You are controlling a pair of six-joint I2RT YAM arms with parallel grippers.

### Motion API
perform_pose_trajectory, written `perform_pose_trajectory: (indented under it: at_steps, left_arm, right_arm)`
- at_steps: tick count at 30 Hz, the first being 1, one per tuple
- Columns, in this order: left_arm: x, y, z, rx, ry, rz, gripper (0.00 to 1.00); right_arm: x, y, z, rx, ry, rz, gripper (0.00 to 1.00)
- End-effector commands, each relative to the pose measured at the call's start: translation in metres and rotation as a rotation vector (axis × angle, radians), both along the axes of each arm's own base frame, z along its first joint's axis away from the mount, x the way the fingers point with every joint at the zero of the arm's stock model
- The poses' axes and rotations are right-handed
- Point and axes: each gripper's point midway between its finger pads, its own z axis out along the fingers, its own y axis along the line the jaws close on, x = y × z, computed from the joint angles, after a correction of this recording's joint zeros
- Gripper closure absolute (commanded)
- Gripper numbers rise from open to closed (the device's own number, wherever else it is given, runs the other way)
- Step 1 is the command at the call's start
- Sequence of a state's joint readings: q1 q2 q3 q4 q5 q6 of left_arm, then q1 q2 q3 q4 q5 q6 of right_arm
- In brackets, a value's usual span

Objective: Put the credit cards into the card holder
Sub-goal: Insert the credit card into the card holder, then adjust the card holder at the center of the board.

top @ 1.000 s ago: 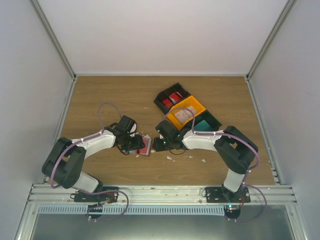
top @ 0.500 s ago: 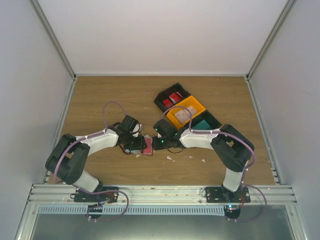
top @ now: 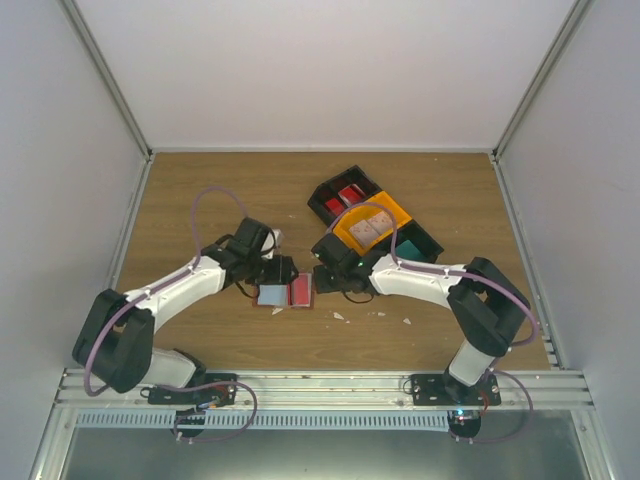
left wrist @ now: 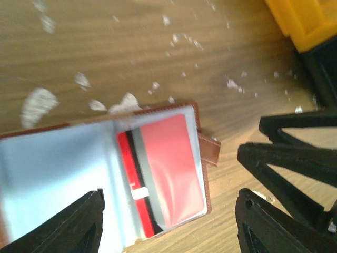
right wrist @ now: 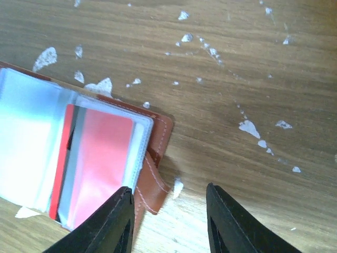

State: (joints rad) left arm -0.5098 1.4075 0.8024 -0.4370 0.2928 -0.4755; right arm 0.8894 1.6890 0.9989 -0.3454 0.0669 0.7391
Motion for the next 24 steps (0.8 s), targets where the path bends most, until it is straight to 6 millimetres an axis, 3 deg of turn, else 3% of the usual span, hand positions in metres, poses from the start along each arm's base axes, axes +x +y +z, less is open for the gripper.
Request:
perform_pose_trajectory:
  at_steps: [1,5,10,15,20,24]
  left_arm:
    - [0.014,0.04,0.009,0.074,-0.053,0.161,0.31]
    - [0.011,0.073,-0.003,0.081,-0.036,0.261,0.39]
    - [0.007,0.073,-0.012,0.019,0.004,0.264,0.49]
    - [0.0,0.066,-0.03,-0.014,0.066,0.236,0.63]
    - [0.0,0.063,-0.031,-0.033,0.066,0.223,0.78]
    - [0.001,0.062,-0.034,-0.035,0.076,0.221,0.81]
  right_arm:
    - [-0.002,0.017,0.013,-0.02,-0.043,0.043,0.62]
    - [-0.011,0.044,0.004,-0.023,-0.023,0.132,0.74]
    - [-0.018,0.067,-0.014,-0.04,0.008,0.203,0.78]
    - [-0.02,0.06,-0.037,-0.114,0.046,0.185,0.77]
    - [-0.024,0.052,-0.046,-0.133,0.063,0.17,0.77]
    - [-0.024,0.052,-0.047,-0.133,0.064,0.167,0.77]
